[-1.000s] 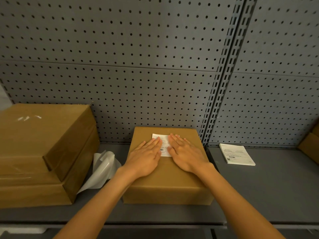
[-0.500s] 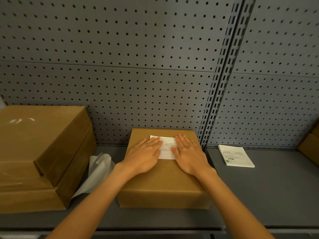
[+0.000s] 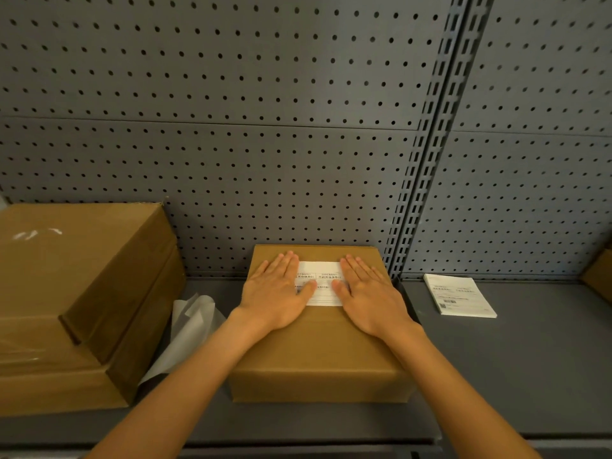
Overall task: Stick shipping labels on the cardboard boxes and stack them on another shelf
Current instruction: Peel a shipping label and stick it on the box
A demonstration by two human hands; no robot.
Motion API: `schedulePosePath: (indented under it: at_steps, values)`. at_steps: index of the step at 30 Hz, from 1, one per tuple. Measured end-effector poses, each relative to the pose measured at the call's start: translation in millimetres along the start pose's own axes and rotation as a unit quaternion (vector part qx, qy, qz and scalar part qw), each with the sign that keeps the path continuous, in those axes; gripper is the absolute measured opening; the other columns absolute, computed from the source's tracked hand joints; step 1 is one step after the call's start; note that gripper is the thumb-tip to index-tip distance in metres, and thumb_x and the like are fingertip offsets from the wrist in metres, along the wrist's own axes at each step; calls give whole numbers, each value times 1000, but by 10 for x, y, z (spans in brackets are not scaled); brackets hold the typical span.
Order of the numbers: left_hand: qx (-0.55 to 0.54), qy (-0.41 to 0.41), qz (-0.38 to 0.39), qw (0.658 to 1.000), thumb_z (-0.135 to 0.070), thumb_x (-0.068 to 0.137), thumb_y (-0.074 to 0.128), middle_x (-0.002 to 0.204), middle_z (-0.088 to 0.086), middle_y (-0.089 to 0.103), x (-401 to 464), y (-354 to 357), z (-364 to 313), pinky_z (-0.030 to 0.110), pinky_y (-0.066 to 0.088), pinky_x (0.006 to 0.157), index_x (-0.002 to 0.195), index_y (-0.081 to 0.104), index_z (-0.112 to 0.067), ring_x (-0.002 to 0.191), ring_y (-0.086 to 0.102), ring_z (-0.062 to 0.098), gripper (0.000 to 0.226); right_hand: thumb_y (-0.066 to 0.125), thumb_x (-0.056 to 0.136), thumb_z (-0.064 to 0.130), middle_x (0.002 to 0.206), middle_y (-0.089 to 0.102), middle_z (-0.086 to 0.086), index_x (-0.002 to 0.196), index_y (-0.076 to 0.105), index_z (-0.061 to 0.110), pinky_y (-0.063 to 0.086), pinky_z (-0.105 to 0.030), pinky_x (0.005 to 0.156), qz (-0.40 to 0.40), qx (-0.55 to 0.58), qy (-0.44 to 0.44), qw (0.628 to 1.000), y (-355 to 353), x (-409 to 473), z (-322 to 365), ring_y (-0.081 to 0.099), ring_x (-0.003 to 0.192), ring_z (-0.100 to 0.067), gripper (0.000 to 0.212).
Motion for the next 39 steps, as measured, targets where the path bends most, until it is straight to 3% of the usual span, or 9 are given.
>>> schedulePosePath:
  at_steps: [5,9,14,23,30,39]
  values:
    - [-19,2,-7,1000,-45,100,9,159,-3,-6,-11,-5,1,31,-4,119,151,-3,-16,145,-7,9,60,16,101,48,161,5,2,153,6,16,-2,-28,117,-11,5,-7,1000,-18,-1,3,1,147,-10,62]
    - [-26,8,-7,1000,-40,101,9,159,-4,-9,-11,8,19,31,-5,119,151,-4,-17,145,-9,7,56,19,103,40,160,5,6,153,8,19,-10,-25,115,-24,39,-87,995,-74,-12,69,-4,146,-3,54]
    - [-32,13,-4,999,-33,101,11,159,-4,-9,-8,9,24,31,-4,119,151,-4,-17,145,-9,6,54,18,104,31,161,3,5,153,6,19,-9,-25,114,33,-3,-141,989,-47,136,251,-3,147,-6,53]
    - [-30,2,0,1000,-34,100,11,159,-3,-10,-8,-4,15,31,-3,120,151,-5,-16,145,-9,7,56,17,104,31,161,6,1,153,9,15,-2,-28,118,17,-6,-48,999,-81,85,-125,2,147,-9,52]
    - [20,8,19,1000,-35,101,11,159,2,-7,63,-91,-35,32,-1,120,151,-3,-13,146,-5,13,57,17,104,32,161,6,1,153,9,15,-2,-28,118,-2,3,-41,999,-39,87,-116,1,147,-9,53]
    - [-9,125,61,990,-35,103,10,158,-7,-15,-52,-97,-69,20,-12,113,150,-10,-20,143,-13,3,54,17,103,34,161,8,2,153,11,16,0,-28,118,-6,0,-38,999,9,128,-143,3,147,-8,53]
Point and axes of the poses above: each hand's wrist, its own x-axis towards the middle knuckle, its own y-axis out of the palm, z = x × y, the point moved 1 cm from there along x, towards the middle knuckle
